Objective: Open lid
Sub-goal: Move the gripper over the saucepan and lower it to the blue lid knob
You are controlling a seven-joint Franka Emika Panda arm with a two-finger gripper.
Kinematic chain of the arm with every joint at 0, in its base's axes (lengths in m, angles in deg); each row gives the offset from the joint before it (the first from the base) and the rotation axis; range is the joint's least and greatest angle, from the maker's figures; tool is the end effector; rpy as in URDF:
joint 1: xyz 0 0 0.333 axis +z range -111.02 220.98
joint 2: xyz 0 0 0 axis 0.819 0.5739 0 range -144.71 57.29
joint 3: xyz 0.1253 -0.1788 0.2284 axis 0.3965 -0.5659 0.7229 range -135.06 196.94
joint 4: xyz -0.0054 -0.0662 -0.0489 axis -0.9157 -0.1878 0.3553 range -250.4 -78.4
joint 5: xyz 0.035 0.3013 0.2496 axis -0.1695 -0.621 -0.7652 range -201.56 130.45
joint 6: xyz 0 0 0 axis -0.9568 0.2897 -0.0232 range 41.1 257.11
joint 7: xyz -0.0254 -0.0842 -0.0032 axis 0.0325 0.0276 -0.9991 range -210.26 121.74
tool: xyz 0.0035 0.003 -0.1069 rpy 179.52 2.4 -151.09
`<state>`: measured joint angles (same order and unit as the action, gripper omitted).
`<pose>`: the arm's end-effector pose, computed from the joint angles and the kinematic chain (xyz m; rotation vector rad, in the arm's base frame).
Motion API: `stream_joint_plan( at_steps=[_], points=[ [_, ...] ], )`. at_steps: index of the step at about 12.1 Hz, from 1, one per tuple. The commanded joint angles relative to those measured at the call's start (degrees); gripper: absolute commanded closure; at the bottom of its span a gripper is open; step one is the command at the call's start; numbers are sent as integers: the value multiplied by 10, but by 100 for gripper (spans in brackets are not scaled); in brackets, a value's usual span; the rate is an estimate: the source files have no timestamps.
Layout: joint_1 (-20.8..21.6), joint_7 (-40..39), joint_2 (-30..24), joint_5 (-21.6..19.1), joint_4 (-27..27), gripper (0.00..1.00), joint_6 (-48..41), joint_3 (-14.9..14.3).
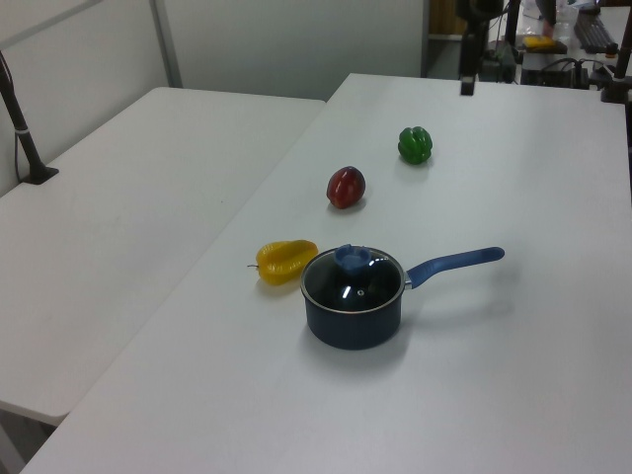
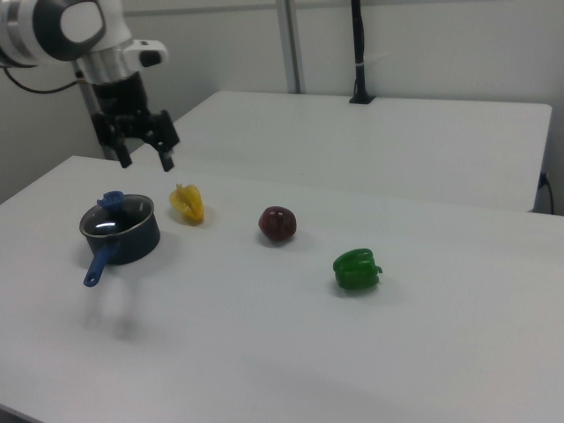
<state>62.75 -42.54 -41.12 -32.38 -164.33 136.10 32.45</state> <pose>0.5681 0.0867 0.6059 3.0827 0.2083 0.0475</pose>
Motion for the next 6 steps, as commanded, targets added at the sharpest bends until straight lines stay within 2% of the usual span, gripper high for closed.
stream_joint_plan(
  at_steps=[1, 3, 6],
  points=[
    [91, 106, 67, 3, 25, 0, 64, -5],
    [138, 159, 111, 6, 32, 0, 124, -5],
    [175, 196, 160, 4, 33, 0, 225, -5]
  ],
)
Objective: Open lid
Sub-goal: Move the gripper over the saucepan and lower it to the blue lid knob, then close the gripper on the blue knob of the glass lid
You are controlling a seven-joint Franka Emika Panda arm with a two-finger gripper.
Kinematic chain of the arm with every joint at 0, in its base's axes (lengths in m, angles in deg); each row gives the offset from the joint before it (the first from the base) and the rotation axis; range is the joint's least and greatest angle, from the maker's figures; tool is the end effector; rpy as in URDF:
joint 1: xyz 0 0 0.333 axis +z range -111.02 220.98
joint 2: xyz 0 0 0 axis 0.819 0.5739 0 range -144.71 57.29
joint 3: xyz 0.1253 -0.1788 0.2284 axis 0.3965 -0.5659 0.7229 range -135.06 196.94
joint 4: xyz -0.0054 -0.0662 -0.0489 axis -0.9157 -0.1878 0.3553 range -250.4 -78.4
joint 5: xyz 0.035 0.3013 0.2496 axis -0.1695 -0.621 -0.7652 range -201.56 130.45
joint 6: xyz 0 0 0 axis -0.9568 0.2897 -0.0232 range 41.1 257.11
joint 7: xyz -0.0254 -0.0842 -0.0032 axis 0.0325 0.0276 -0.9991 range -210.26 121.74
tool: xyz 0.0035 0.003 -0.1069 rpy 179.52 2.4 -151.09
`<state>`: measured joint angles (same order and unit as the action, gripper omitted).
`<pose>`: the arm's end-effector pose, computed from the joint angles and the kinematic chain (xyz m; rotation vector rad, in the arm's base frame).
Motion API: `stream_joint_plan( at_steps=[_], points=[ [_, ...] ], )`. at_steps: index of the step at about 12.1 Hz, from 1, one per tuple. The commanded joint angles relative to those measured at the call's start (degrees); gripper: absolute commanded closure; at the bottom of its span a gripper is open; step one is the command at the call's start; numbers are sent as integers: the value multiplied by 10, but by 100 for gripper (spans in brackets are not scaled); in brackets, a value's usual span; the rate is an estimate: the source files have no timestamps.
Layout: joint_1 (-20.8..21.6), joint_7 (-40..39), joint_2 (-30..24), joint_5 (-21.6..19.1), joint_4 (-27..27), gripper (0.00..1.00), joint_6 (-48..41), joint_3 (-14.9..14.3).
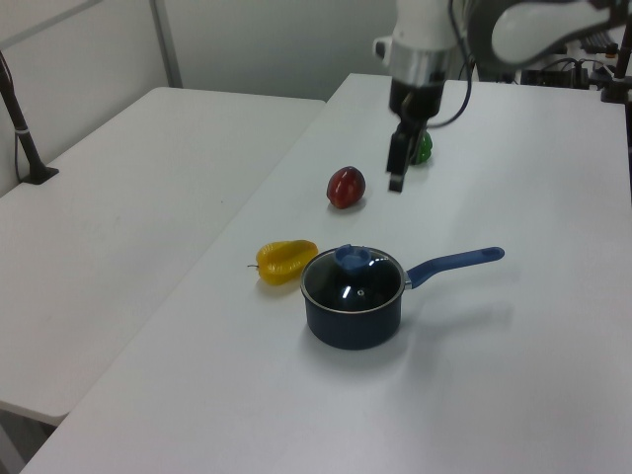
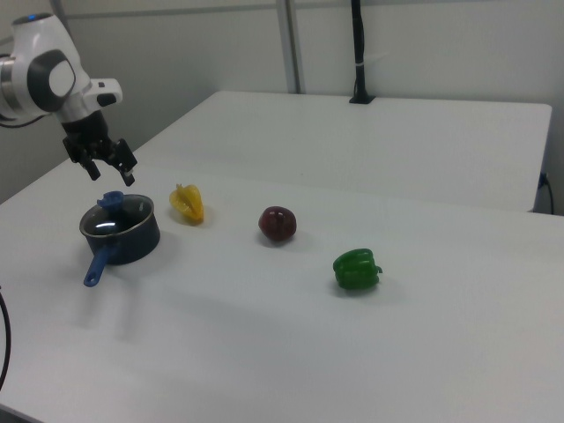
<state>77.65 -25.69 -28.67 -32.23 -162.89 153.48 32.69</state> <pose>0.5999 0.2657 0.5132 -3.1221 -0.1843 -0.2270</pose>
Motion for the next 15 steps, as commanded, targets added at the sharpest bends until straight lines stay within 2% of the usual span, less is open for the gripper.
stream_joint_plan(
  at_steps=[1, 5, 15],
  points=[
    [39, 41, 52, 6, 20, 0, 78, -7],
    [54, 51, 121, 21, 54, 0, 106, -8],
    [66, 88, 134, 39, 54, 0, 132, -8]
  ],
)
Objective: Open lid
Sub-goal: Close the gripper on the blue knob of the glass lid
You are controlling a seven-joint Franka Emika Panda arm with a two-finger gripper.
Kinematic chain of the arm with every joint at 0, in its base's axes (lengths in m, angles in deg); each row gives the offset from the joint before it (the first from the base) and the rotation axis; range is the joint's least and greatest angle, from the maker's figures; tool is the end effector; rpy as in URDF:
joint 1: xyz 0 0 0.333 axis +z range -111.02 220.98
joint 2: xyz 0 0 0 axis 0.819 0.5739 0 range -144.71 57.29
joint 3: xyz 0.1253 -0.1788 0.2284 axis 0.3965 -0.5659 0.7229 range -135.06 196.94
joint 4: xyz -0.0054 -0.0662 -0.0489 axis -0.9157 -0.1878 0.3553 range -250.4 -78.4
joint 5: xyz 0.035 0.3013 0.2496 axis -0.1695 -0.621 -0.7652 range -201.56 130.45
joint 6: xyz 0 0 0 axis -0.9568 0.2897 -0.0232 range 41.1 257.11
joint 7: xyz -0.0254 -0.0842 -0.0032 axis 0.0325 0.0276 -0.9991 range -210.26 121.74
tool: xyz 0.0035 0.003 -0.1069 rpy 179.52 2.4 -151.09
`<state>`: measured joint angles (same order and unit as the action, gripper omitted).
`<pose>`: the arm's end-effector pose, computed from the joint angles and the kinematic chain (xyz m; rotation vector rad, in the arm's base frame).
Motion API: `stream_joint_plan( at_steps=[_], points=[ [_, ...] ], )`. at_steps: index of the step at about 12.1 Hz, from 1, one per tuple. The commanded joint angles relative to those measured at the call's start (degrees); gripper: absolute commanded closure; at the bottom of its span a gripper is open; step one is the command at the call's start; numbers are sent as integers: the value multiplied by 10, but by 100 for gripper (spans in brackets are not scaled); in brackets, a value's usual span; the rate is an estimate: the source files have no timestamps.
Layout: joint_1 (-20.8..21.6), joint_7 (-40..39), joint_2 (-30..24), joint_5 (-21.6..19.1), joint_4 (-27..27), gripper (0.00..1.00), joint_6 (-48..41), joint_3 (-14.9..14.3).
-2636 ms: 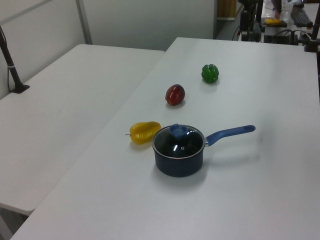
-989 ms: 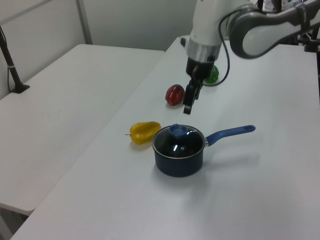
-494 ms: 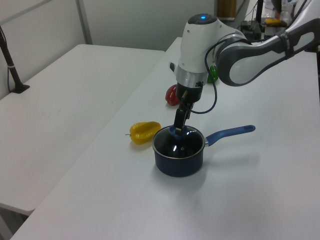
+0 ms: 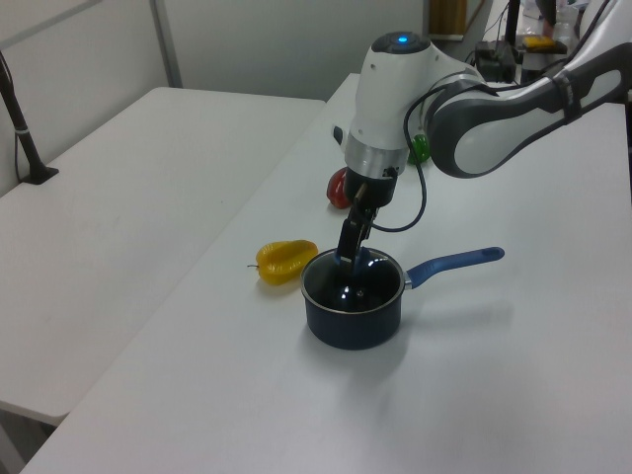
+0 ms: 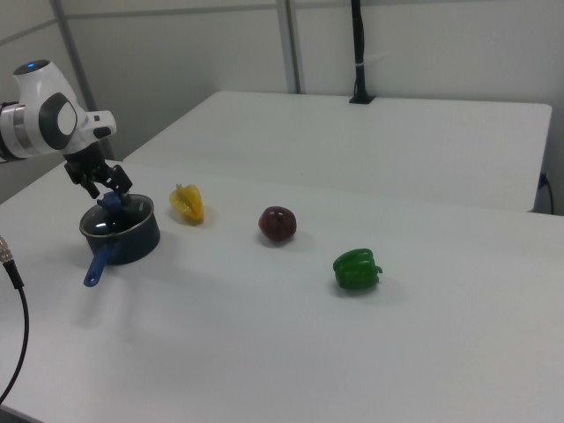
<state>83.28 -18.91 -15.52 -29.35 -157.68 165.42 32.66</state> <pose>0.6256 0.3518 0.4223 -3.0934 -0.1960 -0.3448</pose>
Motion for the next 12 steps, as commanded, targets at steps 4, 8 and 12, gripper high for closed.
stream_joint_plan(
  at_steps=[4, 8, 12],
  points=[
    [10, 26, 3, 17, 2, 18, 13, -8],
    [11, 25, 3, 28, 2, 25, 12, -7],
    [11, 22, 2, 30, 2, 44, 11, -7]
  ],
)
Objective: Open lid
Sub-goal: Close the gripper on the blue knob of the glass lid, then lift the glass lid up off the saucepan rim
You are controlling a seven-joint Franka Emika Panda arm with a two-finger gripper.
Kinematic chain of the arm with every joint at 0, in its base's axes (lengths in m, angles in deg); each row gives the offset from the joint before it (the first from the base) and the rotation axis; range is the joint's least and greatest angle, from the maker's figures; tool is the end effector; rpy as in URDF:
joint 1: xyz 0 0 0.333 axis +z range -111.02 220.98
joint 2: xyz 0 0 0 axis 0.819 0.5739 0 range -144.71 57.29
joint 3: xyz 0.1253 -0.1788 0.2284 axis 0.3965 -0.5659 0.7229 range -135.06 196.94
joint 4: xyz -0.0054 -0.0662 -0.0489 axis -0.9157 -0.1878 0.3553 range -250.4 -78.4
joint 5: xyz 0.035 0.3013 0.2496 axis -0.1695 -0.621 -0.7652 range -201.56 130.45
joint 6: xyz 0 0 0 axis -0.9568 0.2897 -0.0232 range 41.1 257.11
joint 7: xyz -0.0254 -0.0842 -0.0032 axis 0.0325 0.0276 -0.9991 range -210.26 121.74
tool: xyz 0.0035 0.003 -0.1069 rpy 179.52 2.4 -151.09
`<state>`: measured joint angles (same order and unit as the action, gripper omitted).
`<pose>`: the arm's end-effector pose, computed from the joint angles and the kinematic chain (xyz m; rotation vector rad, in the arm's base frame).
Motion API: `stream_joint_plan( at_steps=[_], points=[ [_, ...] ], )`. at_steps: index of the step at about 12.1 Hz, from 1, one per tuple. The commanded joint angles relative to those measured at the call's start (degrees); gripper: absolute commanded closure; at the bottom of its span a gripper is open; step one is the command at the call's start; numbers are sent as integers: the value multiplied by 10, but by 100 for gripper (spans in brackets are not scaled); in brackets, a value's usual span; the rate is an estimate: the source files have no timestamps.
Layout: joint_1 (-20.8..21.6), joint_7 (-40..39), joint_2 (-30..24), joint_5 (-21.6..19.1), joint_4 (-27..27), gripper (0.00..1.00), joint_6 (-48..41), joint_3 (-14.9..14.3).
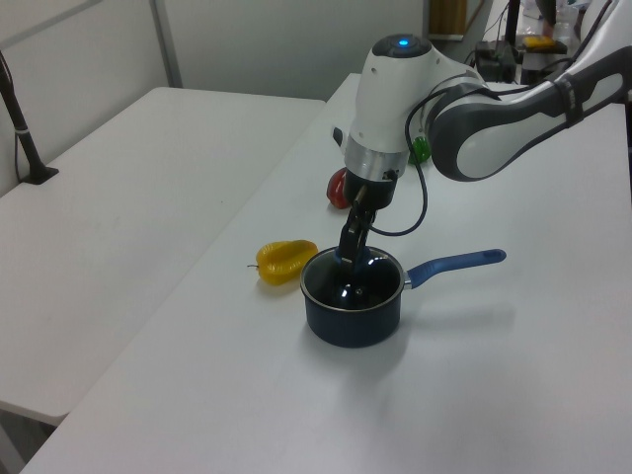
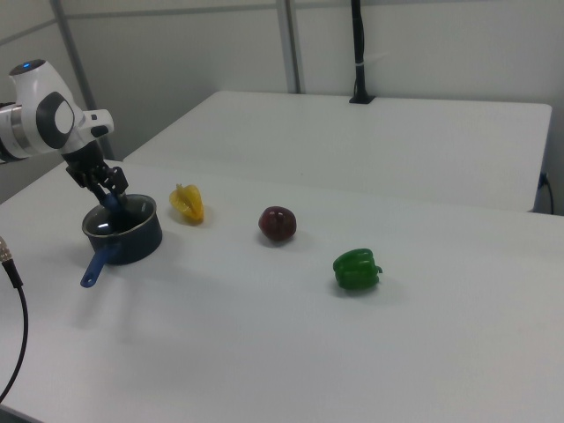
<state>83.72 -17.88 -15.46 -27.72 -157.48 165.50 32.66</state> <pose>0.6241 0.3560 0.4236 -3.1080 -0.2013 -0.3701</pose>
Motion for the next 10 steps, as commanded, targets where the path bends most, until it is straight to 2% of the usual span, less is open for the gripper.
stream_joint_plan(
  at_steps=[1, 4, 8, 10],
  points=[
    [7, 12, 1, 16, -1, 51, 10, -7],
    [6, 13, -20, 14, 0, 56, 2, -7],
    [5, 14, -55, 10, -1, 56, -31, -7],
    [-9, 11, -82, 14, -13, 56, -64, -7]
  ],
)
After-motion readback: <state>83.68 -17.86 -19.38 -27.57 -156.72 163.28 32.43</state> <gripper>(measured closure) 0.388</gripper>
